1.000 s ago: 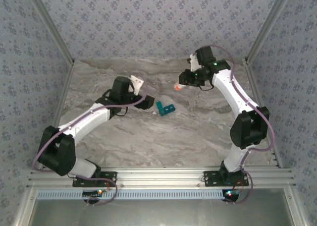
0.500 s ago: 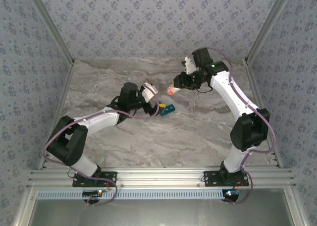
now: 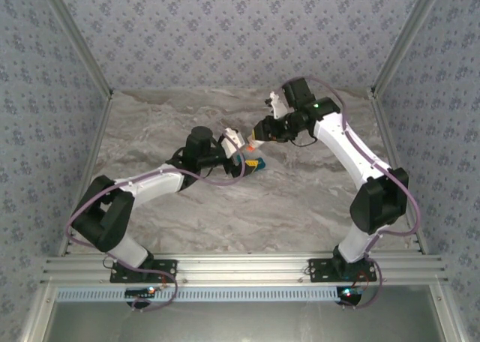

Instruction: Sort the pills into containers

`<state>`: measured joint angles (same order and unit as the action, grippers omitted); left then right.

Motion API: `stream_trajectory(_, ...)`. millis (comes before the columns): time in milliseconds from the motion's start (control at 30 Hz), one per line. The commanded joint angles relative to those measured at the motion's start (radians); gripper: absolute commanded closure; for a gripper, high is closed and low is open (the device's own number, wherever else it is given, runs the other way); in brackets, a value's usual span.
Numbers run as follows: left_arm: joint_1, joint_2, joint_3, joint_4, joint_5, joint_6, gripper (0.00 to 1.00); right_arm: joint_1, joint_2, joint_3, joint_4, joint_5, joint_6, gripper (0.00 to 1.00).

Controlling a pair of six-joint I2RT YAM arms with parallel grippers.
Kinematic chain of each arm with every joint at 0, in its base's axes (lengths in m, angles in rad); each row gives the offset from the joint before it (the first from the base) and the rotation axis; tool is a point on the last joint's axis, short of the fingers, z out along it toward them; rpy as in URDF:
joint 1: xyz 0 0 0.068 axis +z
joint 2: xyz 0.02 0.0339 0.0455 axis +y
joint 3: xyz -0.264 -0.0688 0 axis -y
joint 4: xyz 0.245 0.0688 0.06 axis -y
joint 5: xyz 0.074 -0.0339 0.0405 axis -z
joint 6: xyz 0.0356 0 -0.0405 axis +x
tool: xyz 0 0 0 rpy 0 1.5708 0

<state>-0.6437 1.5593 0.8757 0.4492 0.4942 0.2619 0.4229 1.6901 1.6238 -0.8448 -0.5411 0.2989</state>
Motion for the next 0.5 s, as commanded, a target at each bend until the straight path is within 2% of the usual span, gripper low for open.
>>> stream_trajectory(0, -0.01, -0.022, 0.008, 0.05, 0.025, -0.026, 0.11, 0.006, -0.039, -0.041, 0.041, -0.077, 0.033, 0.72)
stream_trajectory(467, -0.007, 0.012, 0.023, 0.056, 0.041, -0.064, 0.19, -0.02, -0.074, -0.123, 0.118, -0.137, 0.083, 0.72)
